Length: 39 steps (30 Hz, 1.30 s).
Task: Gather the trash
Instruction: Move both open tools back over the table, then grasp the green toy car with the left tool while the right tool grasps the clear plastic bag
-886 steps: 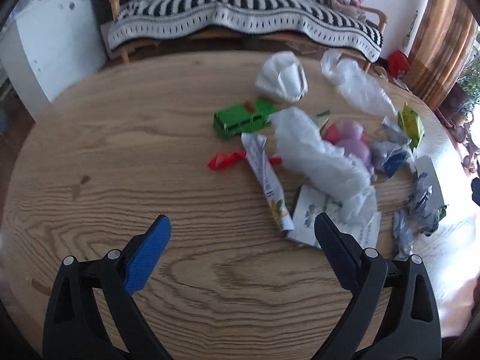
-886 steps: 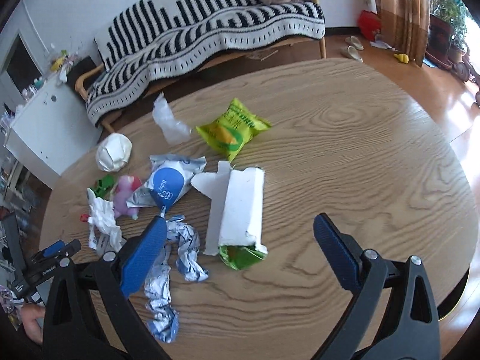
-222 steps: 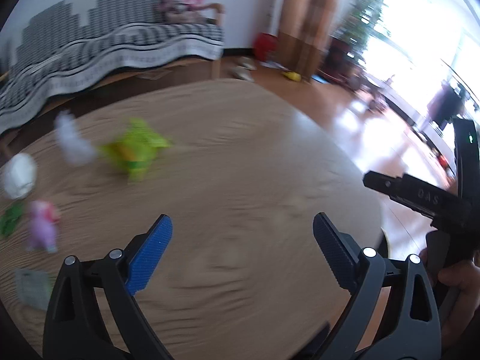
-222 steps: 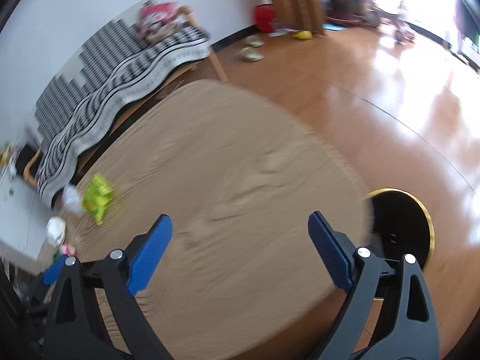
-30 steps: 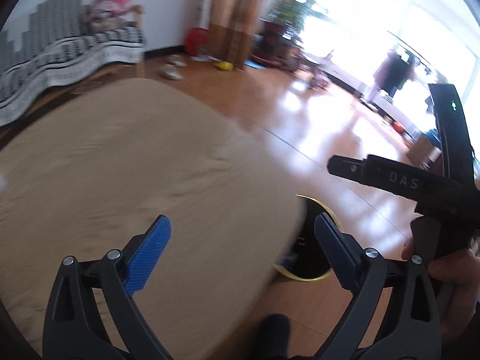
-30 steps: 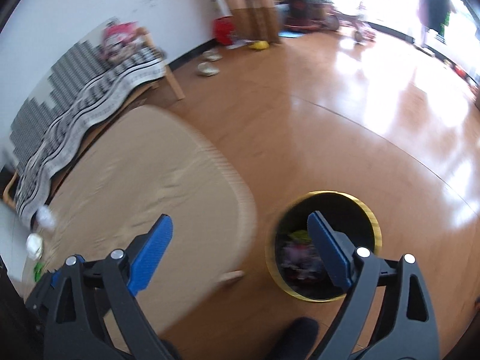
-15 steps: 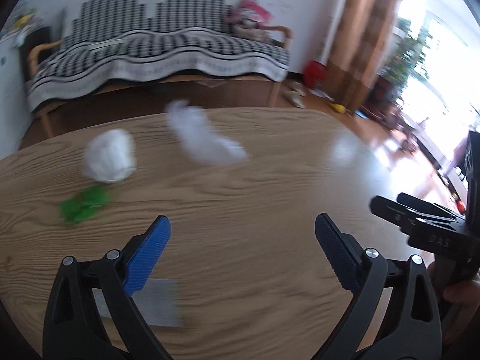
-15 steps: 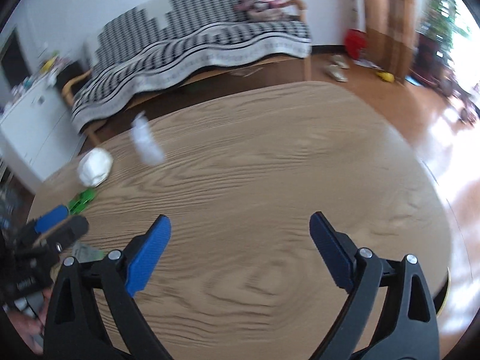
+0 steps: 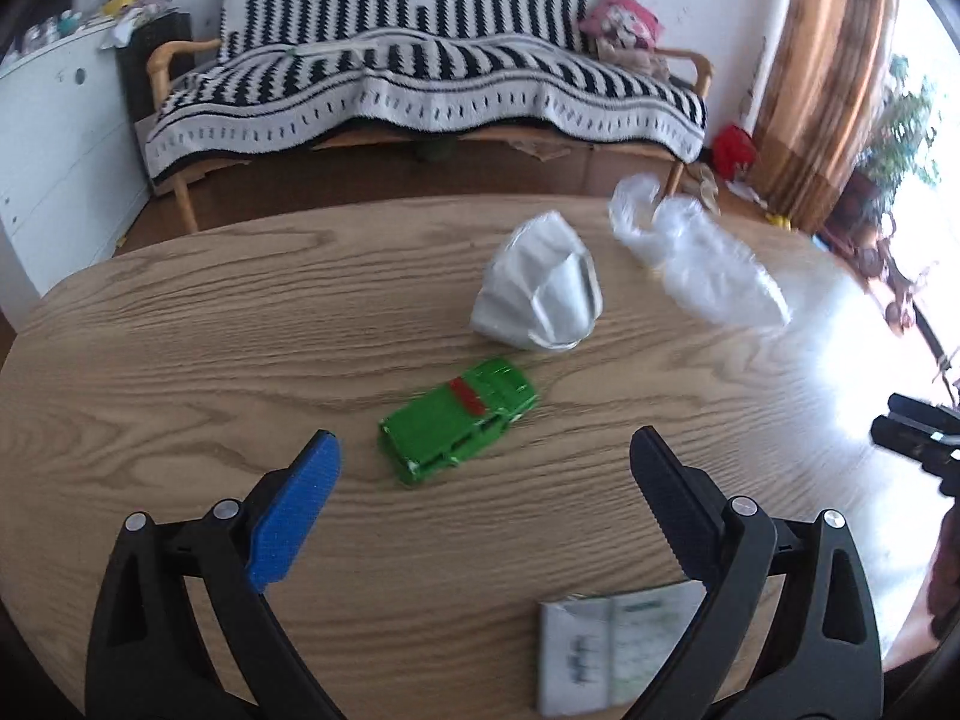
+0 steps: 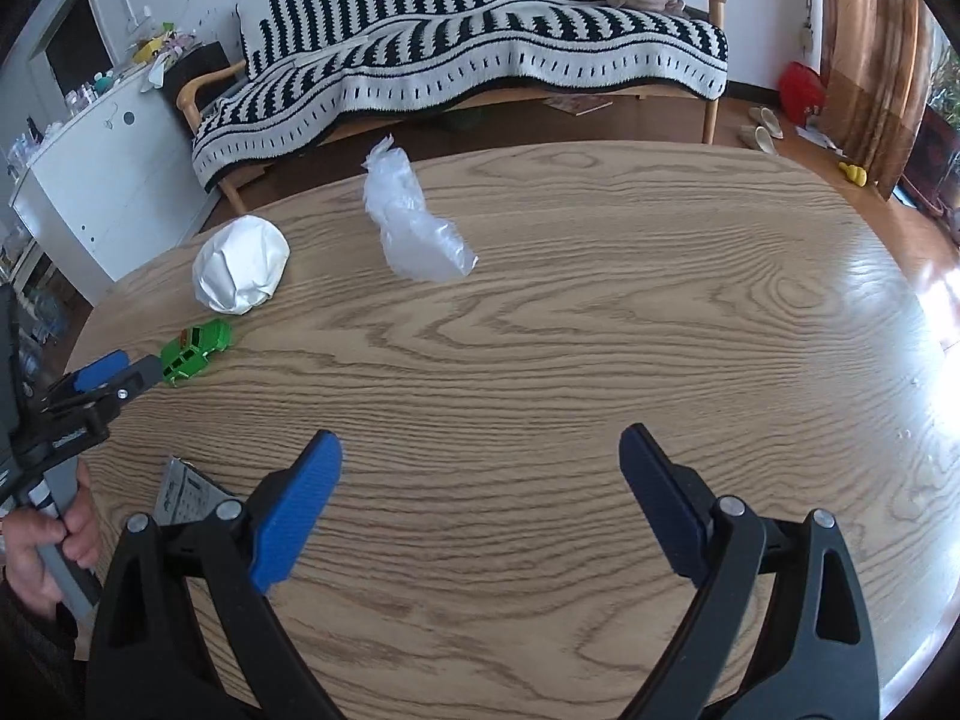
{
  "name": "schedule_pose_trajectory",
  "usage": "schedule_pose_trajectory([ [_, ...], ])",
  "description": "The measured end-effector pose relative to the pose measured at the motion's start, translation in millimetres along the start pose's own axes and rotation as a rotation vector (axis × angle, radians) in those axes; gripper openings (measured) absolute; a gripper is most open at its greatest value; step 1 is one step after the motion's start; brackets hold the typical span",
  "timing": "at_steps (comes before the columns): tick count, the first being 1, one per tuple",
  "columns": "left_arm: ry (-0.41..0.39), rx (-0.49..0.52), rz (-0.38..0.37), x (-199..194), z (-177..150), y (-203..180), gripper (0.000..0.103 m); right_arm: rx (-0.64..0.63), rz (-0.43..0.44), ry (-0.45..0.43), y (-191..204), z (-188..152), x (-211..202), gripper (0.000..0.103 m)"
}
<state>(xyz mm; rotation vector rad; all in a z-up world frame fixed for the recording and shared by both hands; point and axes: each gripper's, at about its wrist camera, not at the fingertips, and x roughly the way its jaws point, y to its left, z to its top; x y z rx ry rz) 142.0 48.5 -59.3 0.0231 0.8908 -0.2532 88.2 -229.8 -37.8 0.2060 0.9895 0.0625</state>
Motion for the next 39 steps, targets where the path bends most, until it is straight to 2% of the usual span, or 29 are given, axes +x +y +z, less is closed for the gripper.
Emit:
schedule_pose_trajectory([
  [3,0.027,0.040,0.004,16,0,5,0.094,-0.015,0.001,0.009,2,1,4,0.091],
  [11,0.068,0.069,-0.004,45,3,17,0.094,-0.054,-0.008,0.038,5,2,18,0.091],
  [13,0.068,0.084,0.009,50,2,17,0.089,-0.056,-0.008,0.043,7,3,22,0.091],
  [16,0.059,0.118,0.035,51,1,14,0.076,-0.049,-0.006,0.045,7,7,29,0.091],
  [18,0.051,0.127,0.037,50,1,14,0.055,-0.045,0.001,0.040,8,11,33,0.091],
  [19,0.054,0.130,0.046,48,2,13,0.052,-0.042,0.005,0.037,9,14,35,0.091],
  [20,0.056,0.127,0.047,47,2,13,0.041,-0.039,0.009,0.034,10,15,36,0.091],
  [24,0.063,0.113,0.064,42,3,13,0.036,-0.035,0.006,0.031,15,29,51,0.091],
  [29,0.062,0.105,0.070,26,5,17,0.035,-0.077,-0.043,0.005,28,63,76,0.091],
  [37,0.098,0.082,0.078,2,-4,25,0.036,-0.149,-0.111,0.055,55,110,129,0.091],
  [38,0.097,0.066,0.080,0,-3,27,0.036,-0.149,-0.110,0.063,56,112,134,0.088],
  [39,0.097,0.052,0.081,-2,-2,28,0.036,-0.150,-0.107,0.072,56,113,137,0.079],
])
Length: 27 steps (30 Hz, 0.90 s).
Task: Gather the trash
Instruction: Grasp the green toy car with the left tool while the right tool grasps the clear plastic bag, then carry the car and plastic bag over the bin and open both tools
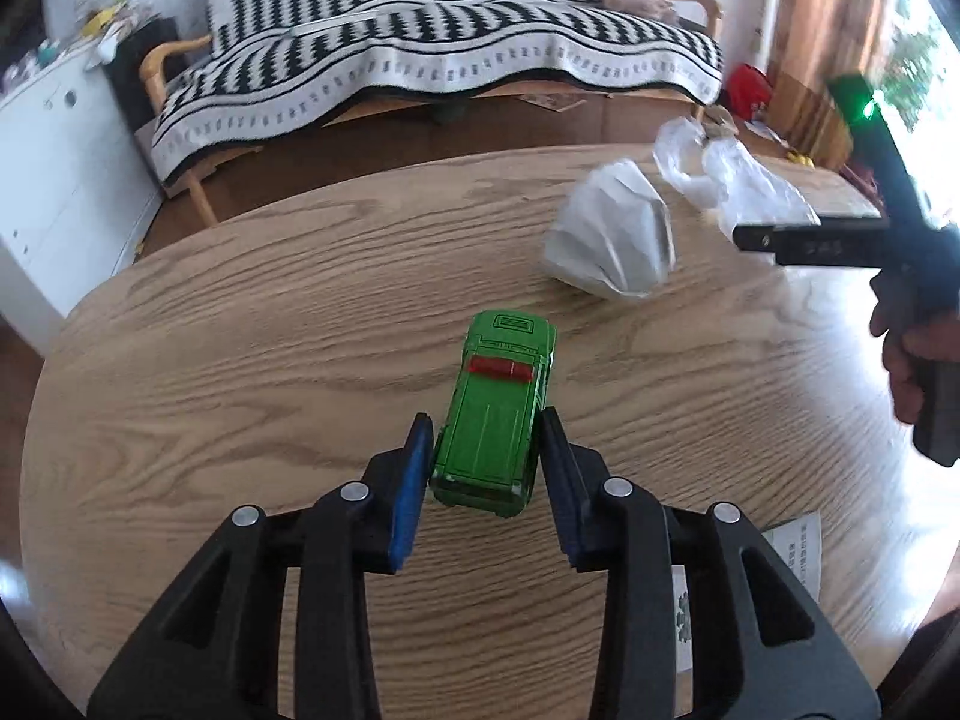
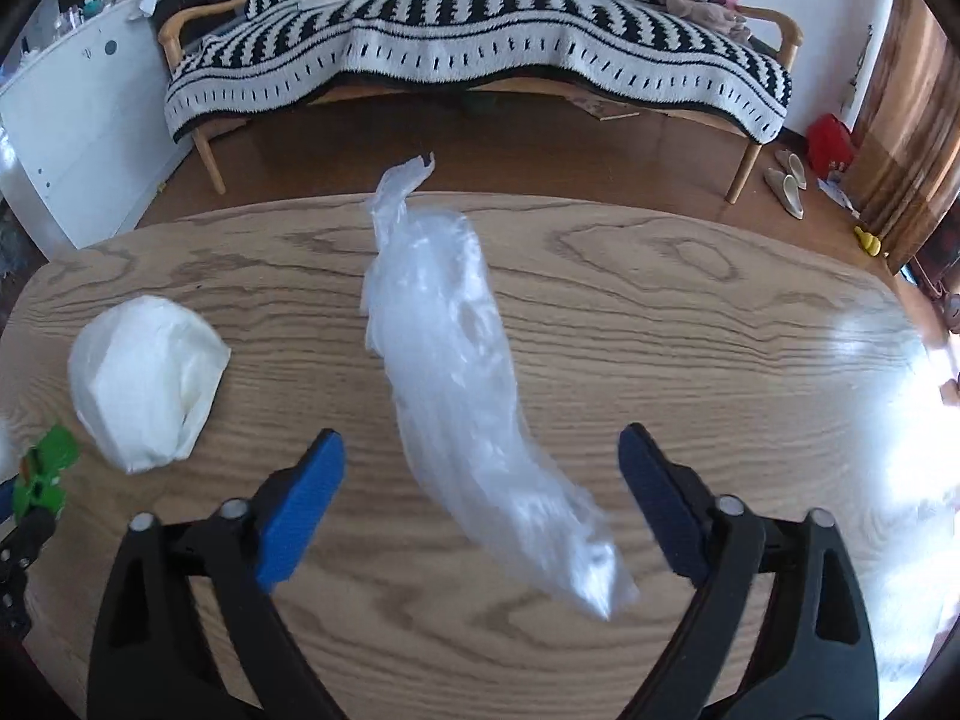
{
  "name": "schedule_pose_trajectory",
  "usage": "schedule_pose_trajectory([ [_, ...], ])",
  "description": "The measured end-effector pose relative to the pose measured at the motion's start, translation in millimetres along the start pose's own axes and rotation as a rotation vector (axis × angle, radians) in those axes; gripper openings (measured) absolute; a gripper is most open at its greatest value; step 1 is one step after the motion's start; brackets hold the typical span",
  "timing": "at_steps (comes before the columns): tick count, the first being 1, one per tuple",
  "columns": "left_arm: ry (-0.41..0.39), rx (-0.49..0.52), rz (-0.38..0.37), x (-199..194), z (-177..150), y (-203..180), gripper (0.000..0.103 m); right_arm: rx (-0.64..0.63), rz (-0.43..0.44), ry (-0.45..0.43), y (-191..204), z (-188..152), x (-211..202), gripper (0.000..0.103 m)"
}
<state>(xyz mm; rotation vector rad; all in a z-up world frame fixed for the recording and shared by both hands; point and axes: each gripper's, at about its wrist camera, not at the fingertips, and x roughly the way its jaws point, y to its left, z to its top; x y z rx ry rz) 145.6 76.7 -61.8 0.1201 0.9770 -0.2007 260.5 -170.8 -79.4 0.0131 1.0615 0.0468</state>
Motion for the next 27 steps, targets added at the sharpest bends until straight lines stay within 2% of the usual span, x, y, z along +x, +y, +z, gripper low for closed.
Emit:
schedule_pose_trajectory([
  [1,-0.005,-0.020,0.001,-3,2,2,0.036,0.001,0.004,0.014,0,0,3,0.072],
  [3,-0.011,-0.033,0.006,-6,3,1,0.036,0.006,0.032,0.028,-1,-3,2,0.029],
  [5,-0.016,-0.048,-0.004,-10,6,-5,0.036,-0.004,0.038,0.018,-3,-11,-9,0.021],
  [11,-0.051,-0.023,-0.040,-29,13,-43,0.036,0.016,0.069,-0.065,-30,-55,-76,0.011],
  [15,-0.073,0.008,-0.075,-44,14,-81,0.036,0.074,0.086,-0.108,-64,-100,-128,0.010],
  [20,-0.100,0.067,-0.136,-61,14,-148,0.036,0.159,0.049,-0.149,-120,-166,-181,0.010],
  [27,-0.129,0.156,-0.247,-75,9,-251,0.036,0.336,-0.050,-0.191,-217,-255,-229,0.010],
])
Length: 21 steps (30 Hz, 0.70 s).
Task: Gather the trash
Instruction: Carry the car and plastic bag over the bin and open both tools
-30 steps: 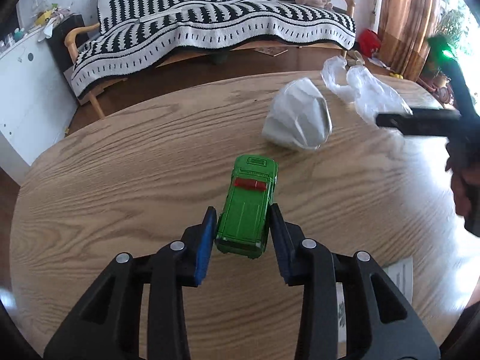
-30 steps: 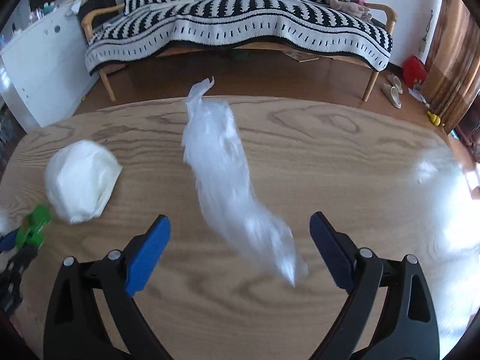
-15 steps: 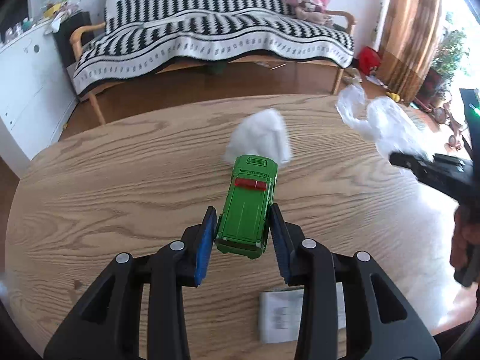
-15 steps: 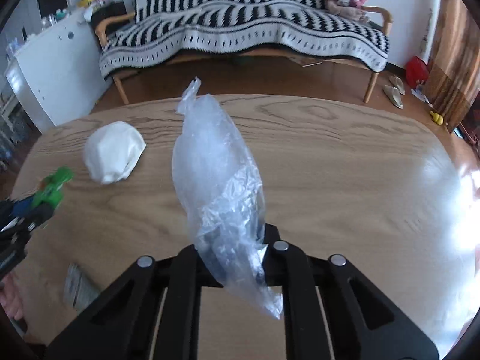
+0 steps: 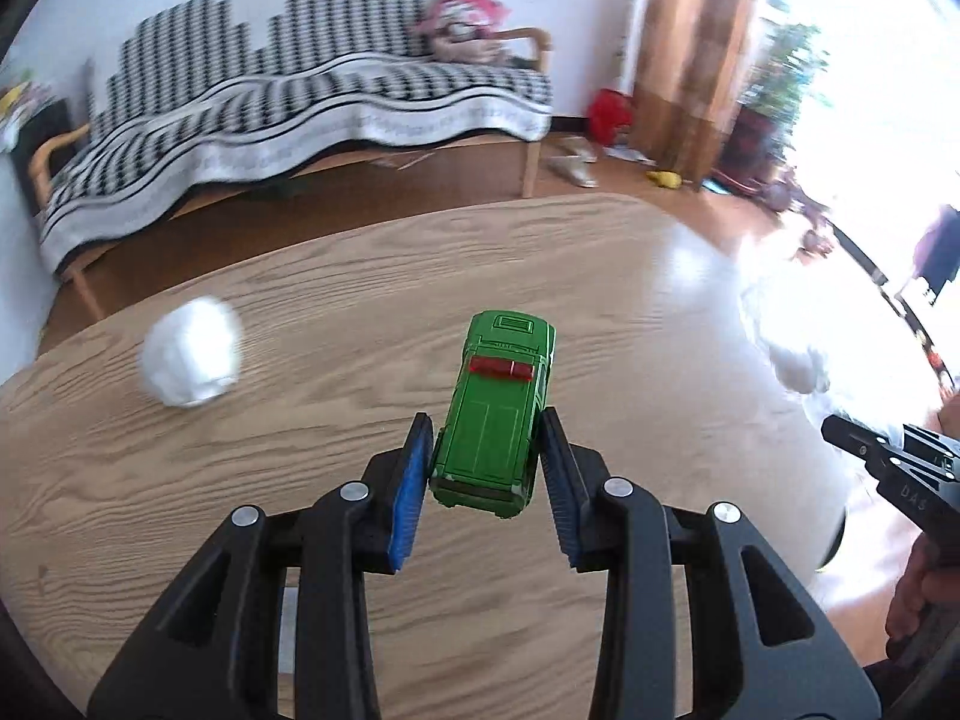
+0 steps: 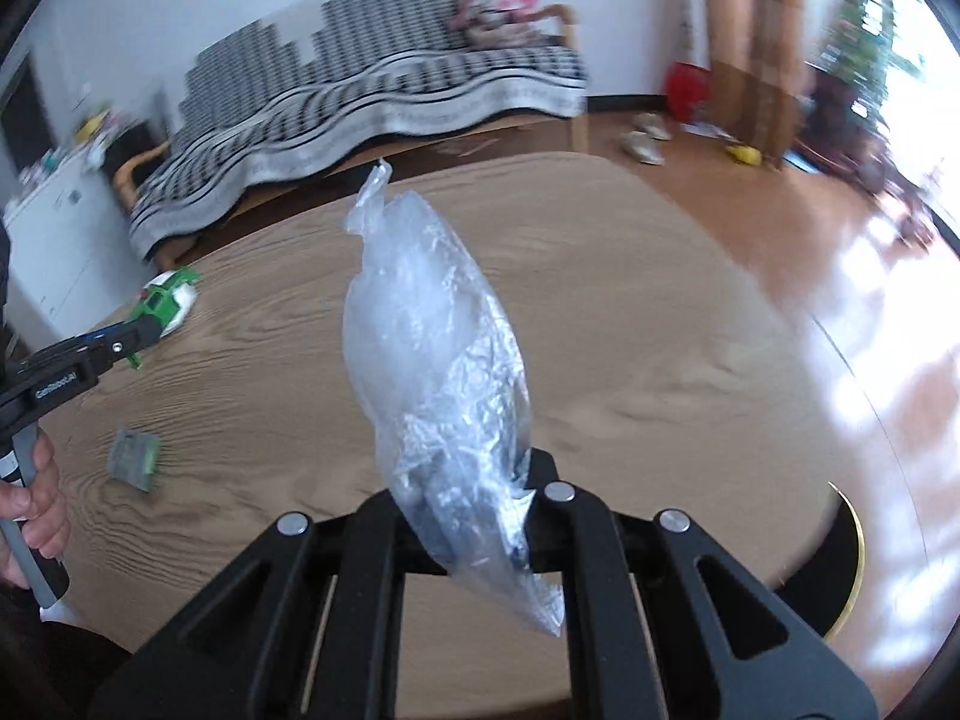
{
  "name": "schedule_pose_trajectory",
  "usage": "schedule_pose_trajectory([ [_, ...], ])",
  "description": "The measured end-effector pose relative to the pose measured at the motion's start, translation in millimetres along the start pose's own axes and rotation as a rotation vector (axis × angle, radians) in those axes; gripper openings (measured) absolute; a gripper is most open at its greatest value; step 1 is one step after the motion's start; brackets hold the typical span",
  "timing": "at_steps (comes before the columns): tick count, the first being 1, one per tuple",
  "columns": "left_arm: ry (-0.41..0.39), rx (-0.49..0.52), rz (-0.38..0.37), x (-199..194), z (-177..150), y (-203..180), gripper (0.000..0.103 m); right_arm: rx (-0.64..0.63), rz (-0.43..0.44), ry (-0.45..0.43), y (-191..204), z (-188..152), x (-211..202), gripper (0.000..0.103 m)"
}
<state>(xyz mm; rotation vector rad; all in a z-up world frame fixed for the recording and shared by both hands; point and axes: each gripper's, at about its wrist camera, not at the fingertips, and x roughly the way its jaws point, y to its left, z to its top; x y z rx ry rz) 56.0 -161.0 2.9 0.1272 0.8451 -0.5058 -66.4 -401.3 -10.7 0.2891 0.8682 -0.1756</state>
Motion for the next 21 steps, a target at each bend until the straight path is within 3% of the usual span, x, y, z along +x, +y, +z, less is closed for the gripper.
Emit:
schedule_pose_trajectory([
  [11,0.004,0.177,-0.212,26,-16,-183,0.036,0.322,-0.246,-0.022,-208,-73,-73,0.010],
  [16,0.022,0.271,-0.303,36,-35,-254,0.036,0.440,-0.297,0.002,-269,-106,-88,0.010],
  [21,0.055,0.314,-0.378,50,-52,-305,0.036,0.487,-0.337,0.078,-299,-134,-82,0.010],
])
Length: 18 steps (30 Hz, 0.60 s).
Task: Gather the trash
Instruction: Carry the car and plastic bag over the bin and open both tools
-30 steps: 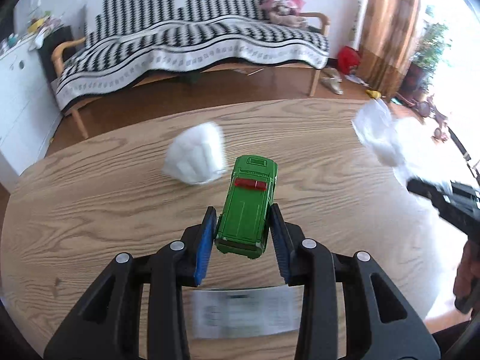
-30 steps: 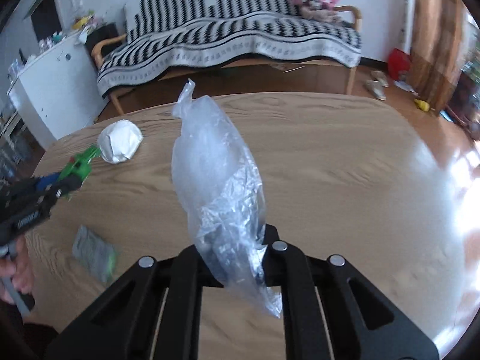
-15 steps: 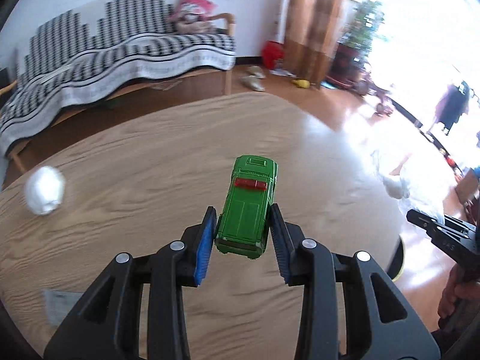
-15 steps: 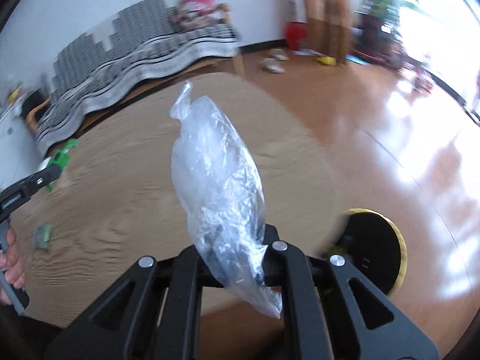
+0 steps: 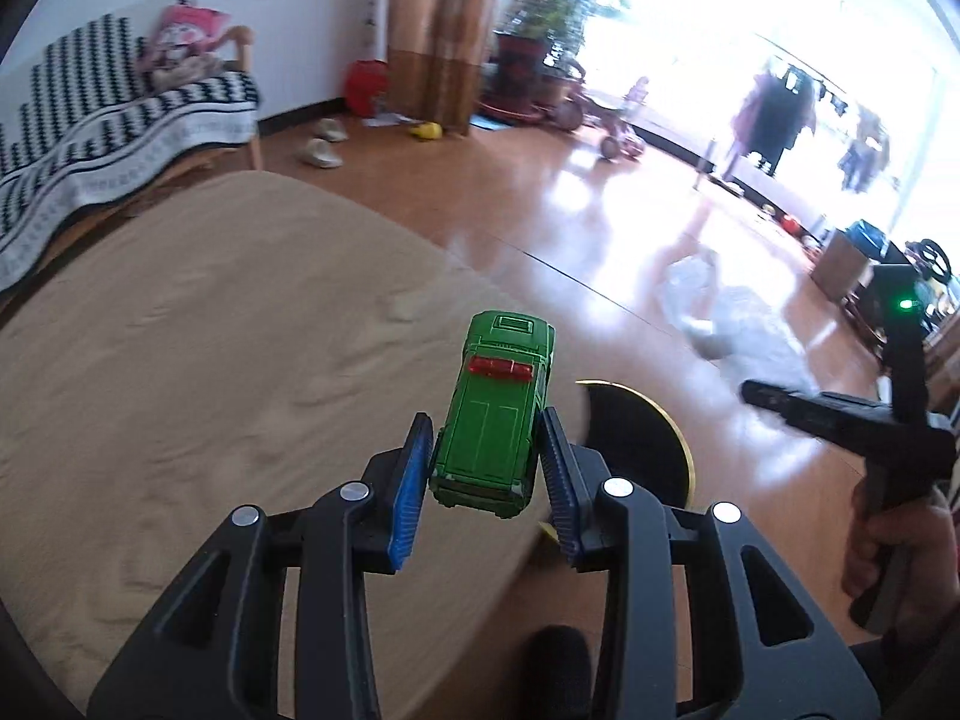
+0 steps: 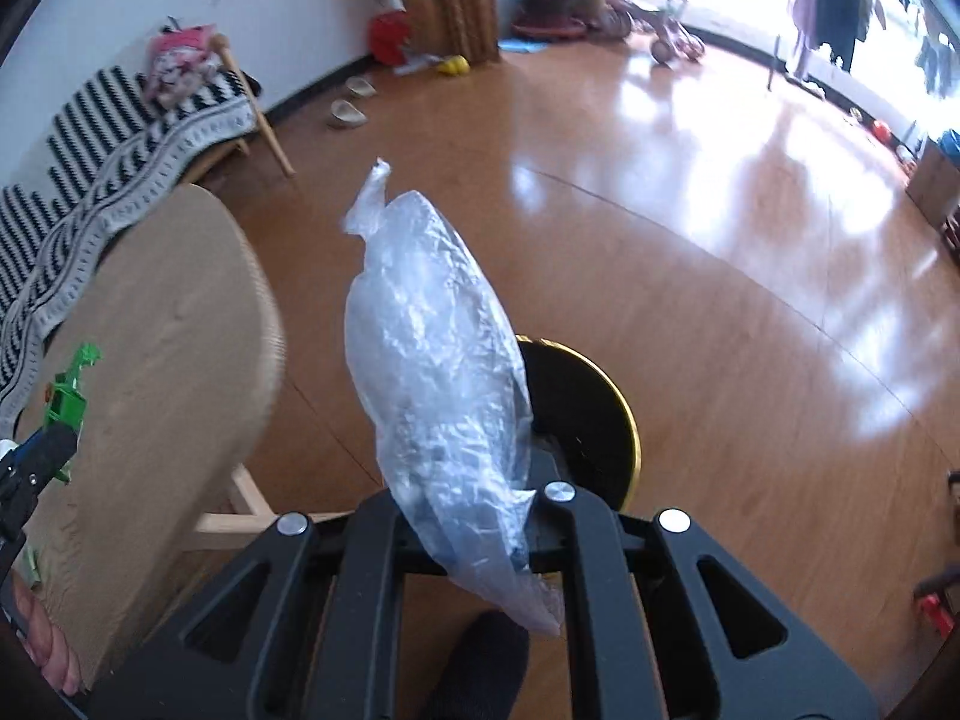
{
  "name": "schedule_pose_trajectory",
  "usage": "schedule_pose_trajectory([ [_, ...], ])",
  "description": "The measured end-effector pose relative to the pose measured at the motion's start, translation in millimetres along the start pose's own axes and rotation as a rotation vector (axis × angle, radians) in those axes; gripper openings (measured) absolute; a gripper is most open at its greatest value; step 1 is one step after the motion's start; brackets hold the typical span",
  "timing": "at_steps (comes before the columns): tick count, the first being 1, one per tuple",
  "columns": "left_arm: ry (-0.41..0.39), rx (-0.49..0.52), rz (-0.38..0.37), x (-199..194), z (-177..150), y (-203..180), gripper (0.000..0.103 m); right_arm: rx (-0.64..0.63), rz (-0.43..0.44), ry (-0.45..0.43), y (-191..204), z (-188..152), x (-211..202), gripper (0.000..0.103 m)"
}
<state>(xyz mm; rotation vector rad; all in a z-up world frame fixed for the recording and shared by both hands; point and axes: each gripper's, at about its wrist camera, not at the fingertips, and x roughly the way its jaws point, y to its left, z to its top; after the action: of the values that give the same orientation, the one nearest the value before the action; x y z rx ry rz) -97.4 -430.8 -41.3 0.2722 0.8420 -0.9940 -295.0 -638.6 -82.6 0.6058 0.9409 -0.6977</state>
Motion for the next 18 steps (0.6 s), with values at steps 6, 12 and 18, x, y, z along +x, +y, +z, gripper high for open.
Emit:
schedule_pose_trajectory([
  [6,0.038,0.028,-0.053,34,3,-30,0.036,0.023,0.005,0.041,-10,3,16,0.010],
  [12,0.054,0.037,-0.076,52,6,-41,0.036,0.030,0.018,0.076,5,18,30,0.010],
  [18,0.064,0.033,-0.083,59,6,-45,0.036,0.040,0.022,0.092,2,22,38,0.010],
])
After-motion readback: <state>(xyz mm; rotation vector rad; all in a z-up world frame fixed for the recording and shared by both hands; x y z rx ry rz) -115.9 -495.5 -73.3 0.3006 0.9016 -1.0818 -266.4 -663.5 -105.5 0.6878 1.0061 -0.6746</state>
